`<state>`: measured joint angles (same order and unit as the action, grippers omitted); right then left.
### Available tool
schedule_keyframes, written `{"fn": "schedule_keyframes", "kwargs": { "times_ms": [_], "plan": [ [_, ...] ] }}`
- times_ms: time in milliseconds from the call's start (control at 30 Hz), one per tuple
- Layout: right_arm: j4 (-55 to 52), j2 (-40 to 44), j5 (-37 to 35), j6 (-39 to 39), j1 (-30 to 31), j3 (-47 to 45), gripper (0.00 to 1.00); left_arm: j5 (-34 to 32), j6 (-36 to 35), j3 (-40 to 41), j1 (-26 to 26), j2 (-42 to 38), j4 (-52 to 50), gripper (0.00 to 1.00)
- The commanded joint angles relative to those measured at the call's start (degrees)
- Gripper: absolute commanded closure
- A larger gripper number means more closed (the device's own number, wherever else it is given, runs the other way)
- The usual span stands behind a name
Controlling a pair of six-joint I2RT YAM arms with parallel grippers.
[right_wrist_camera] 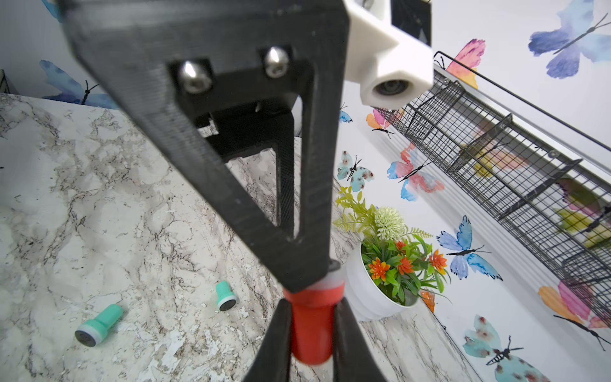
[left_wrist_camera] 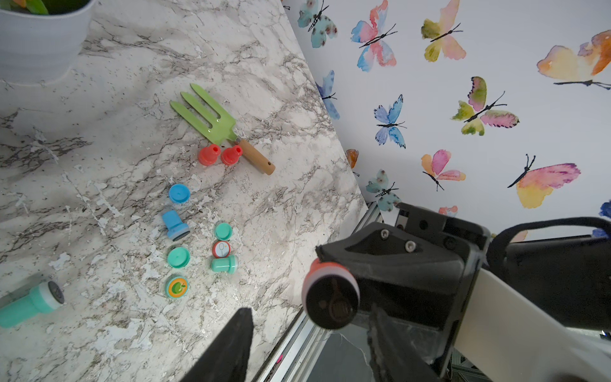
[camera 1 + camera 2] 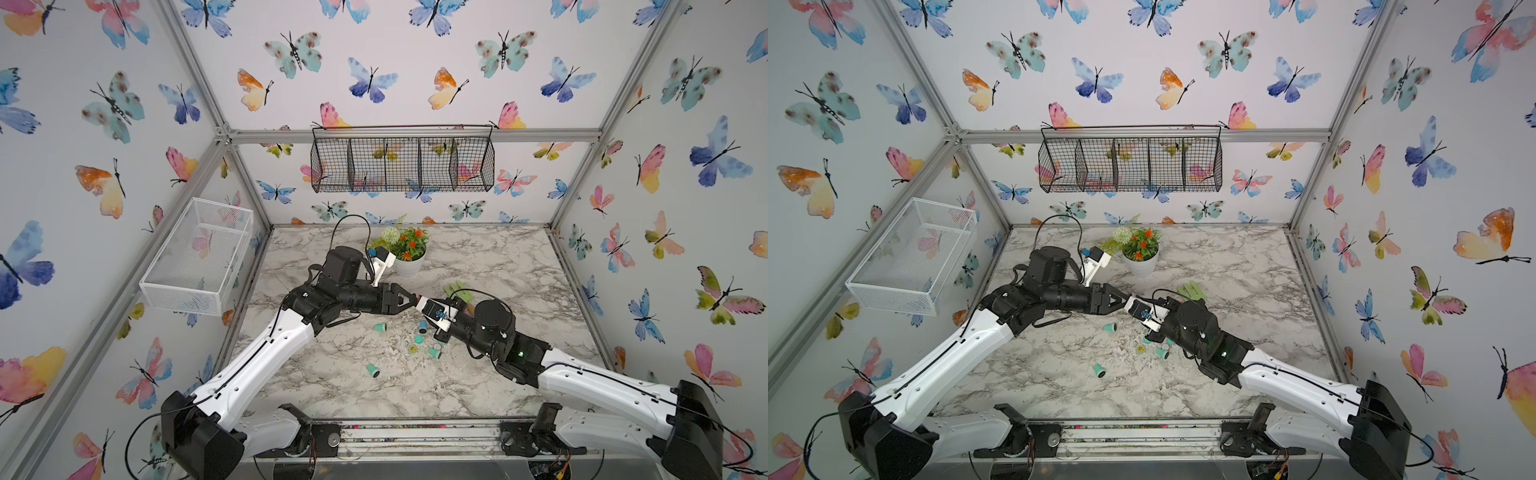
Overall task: Close the stamp cap
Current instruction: Pick up the stamp from the center of the board.
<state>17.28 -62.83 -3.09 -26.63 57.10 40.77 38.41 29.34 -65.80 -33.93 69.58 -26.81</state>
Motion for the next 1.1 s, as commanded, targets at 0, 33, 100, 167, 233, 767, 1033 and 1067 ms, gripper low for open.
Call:
{"fn": "schedule_keyframes", "kwargs": {
  "times_ms": [0, 33, 100, 167, 233, 767, 1033, 1067],
  "plan": [
    [1.3, 0.0, 2.5, -0.7, 0.4, 0.2, 0.98, 2.6, -1.0, -1.3, -0.7, 0.4, -0.6, 0.44],
    [1.3, -0.2, 2.8, -0.9, 0.4, 0.3, 0.98, 2.7, -0.9, -1.4, -0.7, 0.4, -0.6, 0.45],
    [1.2, -0.4, 3.2, -0.8, 0.4, 0.4, 0.98, 3.4, -0.8, -1.7, -0.8, 0.6, -0.5, 0.47],
    [1.4, -0.5, 3.5, -0.8, 0.4, 0.4, 0.98, 3.8, -0.9, -1.9, -0.8, 0.6, -0.5, 0.48],
    [1.4, -0.4, 4.0, -0.8, 0.4, 0.5, 0.98, 4.2, -0.9, -1.9, -0.8, 0.6, -0.5, 0.5],
    [1.4, 0.5, 6.0, -1.2, 0.4, 0.7, 0.98, 5.3, -1.4, -1.7, -1.2, 0.9, -0.5, 0.62],
    [1.3, 0.3, 6.9, -1.6, 0.4, 0.9, 0.98, 5.2, -1.4, -1.7, -1.3, 0.8, -0.5, 0.61],
    [1.2, 0.2, 6.9, -1.6, 0.4, 1.0, 0.98, 5.2, -1.5, -1.7, -1.3, 0.9, -0.5, 0.61]
  ]
}}
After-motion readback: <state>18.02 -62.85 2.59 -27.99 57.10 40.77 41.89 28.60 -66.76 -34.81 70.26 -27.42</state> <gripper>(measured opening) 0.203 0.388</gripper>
